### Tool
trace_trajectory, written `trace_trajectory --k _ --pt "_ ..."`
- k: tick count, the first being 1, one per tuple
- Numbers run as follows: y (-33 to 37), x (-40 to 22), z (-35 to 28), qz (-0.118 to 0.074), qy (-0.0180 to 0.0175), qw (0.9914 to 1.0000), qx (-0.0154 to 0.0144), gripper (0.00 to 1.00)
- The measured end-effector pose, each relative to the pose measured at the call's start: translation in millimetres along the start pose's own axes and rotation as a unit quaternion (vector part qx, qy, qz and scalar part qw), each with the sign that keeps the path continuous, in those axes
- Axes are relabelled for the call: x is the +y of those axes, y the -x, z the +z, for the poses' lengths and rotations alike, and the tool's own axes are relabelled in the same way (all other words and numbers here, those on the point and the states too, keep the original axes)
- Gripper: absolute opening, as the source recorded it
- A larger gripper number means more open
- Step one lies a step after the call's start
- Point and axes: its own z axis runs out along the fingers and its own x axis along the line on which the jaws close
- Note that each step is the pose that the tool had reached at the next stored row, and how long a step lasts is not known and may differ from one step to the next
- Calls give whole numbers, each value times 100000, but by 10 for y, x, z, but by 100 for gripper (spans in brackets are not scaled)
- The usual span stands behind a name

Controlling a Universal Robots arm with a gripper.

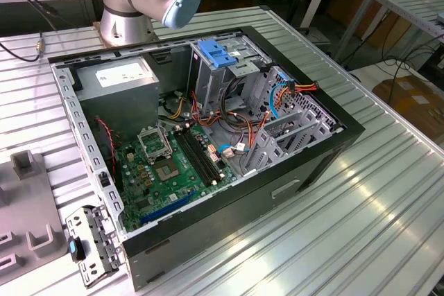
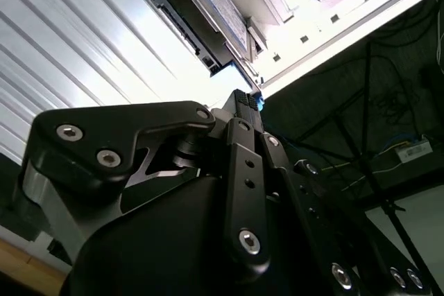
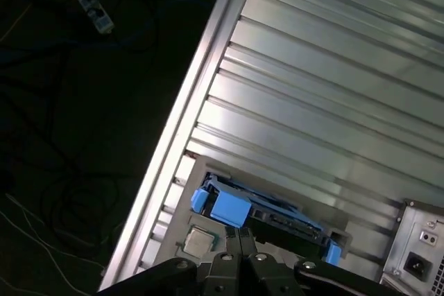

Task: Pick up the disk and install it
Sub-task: 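Pick up the disk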

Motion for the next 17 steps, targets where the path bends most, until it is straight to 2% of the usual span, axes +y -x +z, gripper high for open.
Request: trace_trajectory --k 7,12,14,16,17 --pt "0 0 0 -2497 27 99969 110 11" --pt "0 0 0 -5011 53 99874 222 11" --pt "0 0 0 -6040 65 99817 271 11" --pt "0 0 0 -7561 80 99713 337 11" --pt "0 0 0 -8527 82 99635 355 11"
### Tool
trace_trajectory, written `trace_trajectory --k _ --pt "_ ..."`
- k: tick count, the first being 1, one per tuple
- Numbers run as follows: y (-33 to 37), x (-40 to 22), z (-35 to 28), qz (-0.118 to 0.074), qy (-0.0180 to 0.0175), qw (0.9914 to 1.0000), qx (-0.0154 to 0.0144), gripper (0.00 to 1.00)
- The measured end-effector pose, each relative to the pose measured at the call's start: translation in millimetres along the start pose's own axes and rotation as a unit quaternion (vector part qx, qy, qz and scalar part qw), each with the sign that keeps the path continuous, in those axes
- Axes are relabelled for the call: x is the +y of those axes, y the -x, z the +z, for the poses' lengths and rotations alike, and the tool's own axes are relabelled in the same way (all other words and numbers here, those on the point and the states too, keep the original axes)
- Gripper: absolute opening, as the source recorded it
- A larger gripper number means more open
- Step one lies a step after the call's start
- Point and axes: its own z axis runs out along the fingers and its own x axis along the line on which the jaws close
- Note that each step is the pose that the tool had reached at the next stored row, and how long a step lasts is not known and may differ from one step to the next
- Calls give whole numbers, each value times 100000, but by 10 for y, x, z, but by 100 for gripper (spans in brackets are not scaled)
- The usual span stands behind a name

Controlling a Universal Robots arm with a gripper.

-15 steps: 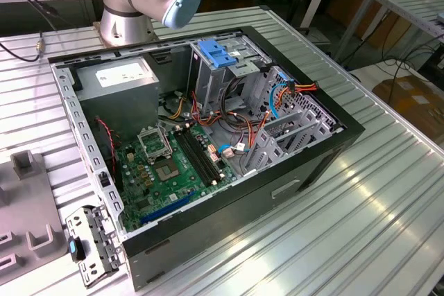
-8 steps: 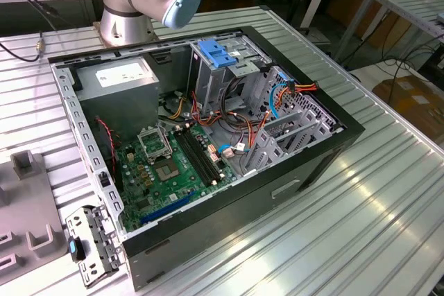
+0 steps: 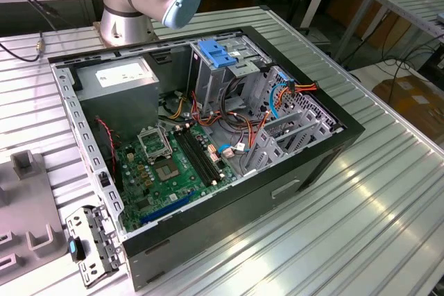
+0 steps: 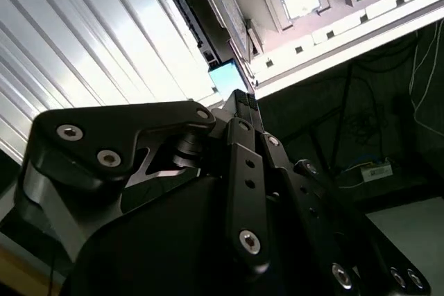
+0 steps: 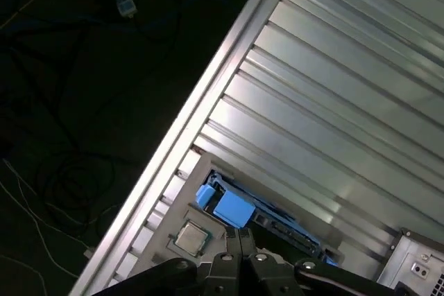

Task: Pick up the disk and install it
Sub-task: 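Pick up the disk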

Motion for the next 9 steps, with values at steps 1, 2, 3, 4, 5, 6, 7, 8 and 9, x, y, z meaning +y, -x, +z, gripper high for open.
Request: trace_trajectory --k 1,2,3,4,5,6,7,8,9 --pt "0 0 0 -642 -9 99998 12 11" --pt "0 0 0 -1232 -18 99992 20 11" --pt "1 0 1 -1956 -19 99981 39 11" --pt "1 0 3 -2865 -15 99959 69 11" --pt "1 0 4 -3604 -8 99935 106 11" --pt "1 1 6 -5095 10 99870 181 11" --pt "3 4 8 -7099 23 99747 290 11" --pt "4 5 10 -7872 11 99689 329 11" --pt "4 6 12 -8526 -2 99635 370 11"
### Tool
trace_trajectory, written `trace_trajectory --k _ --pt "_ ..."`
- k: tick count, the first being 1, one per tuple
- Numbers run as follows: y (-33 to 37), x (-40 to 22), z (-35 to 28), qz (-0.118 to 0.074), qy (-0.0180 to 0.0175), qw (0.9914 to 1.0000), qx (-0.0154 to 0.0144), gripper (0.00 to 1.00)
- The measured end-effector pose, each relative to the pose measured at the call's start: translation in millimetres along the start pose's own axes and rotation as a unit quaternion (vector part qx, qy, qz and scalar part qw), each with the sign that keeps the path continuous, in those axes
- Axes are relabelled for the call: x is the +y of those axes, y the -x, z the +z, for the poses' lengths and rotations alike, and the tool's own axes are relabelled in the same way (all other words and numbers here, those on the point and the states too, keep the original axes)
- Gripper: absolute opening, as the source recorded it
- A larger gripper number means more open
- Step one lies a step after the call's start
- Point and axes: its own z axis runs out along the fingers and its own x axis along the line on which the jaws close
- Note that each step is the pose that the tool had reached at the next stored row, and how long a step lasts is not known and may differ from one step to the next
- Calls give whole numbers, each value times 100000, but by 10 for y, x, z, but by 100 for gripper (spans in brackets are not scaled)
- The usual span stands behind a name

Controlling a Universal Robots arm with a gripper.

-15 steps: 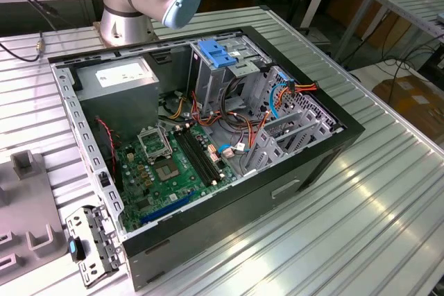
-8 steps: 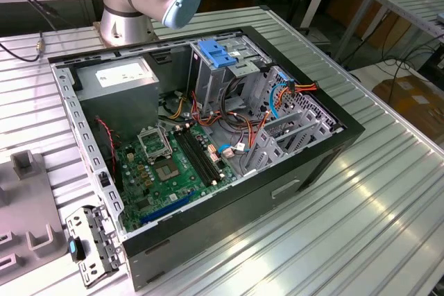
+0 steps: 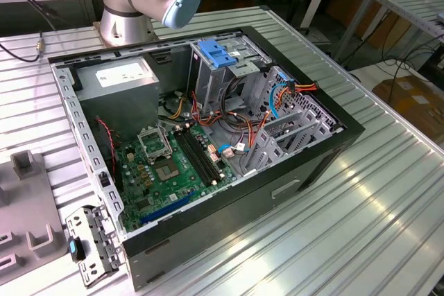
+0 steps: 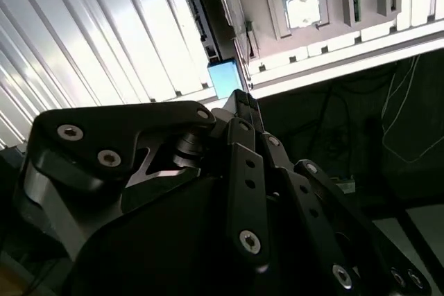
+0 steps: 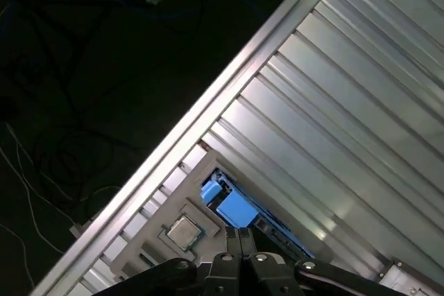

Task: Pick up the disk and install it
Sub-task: 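Pick up the disk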

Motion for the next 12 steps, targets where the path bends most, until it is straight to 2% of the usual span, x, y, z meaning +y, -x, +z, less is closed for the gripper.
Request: trace_trajectory --k 1,3,6,10,12 --pt "1 2 3 -1374 -14 99991 75 11" --pt "2 3 5 -2703 -19 99963 138 11" --pt "8 10 9 -4958 -93 99877 163 11" --pt "15 17 16 -8657 -237 99624 202 11" --pt "15 17 19 -10475 -241 99449 259 11"
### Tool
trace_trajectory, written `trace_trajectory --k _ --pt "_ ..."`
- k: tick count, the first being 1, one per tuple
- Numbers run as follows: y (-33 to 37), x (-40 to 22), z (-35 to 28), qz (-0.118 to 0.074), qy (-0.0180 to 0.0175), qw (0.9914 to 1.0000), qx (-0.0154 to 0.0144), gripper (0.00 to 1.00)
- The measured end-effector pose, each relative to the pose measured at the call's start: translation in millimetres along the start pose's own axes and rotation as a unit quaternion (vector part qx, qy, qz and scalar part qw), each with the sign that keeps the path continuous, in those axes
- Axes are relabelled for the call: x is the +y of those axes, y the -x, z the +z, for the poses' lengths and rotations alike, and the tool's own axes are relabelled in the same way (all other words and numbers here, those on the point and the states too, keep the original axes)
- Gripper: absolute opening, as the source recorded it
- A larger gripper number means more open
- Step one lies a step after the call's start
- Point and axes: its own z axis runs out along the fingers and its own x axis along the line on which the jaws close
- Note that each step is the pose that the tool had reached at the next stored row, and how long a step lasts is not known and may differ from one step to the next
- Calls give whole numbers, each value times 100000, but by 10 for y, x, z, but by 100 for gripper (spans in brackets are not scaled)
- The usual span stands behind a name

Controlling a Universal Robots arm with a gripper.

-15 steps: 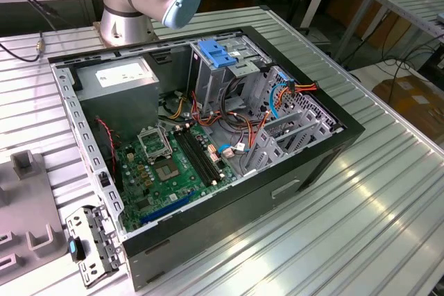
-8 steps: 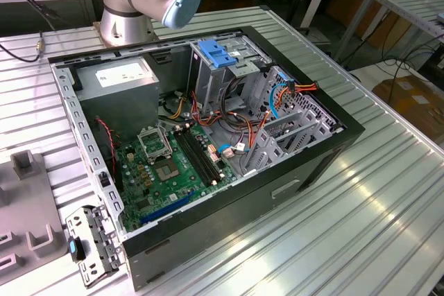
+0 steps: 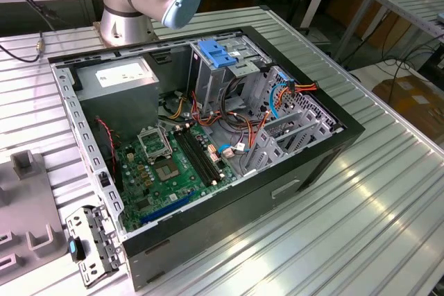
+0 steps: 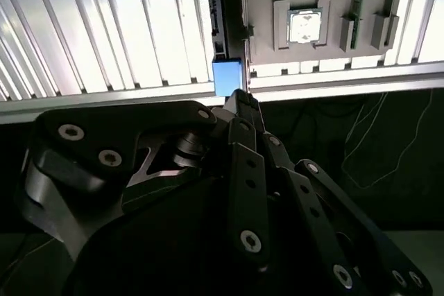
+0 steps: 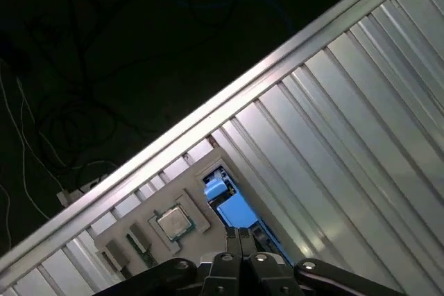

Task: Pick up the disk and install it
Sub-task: 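Pick up the disk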

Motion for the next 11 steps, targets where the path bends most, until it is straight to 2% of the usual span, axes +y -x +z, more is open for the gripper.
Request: trace_trajectory --k 2,3,5,7,9,10,11 --pt "0 0 1 -2007 21 99980 69 11" --pt "0 0 2 -3513 30 99938 111 11" --pt "2 1 6 -5107 0 99869 164 11" --pt "9 5 21 -7285 -24 99734 282 11" --pt "13 7 30 -8565 -25 99632 361 11" --pt "15 9 41 -9849 -55 99513 424 11" --pt "16 9 48 -10652 -78 99430 459 11"
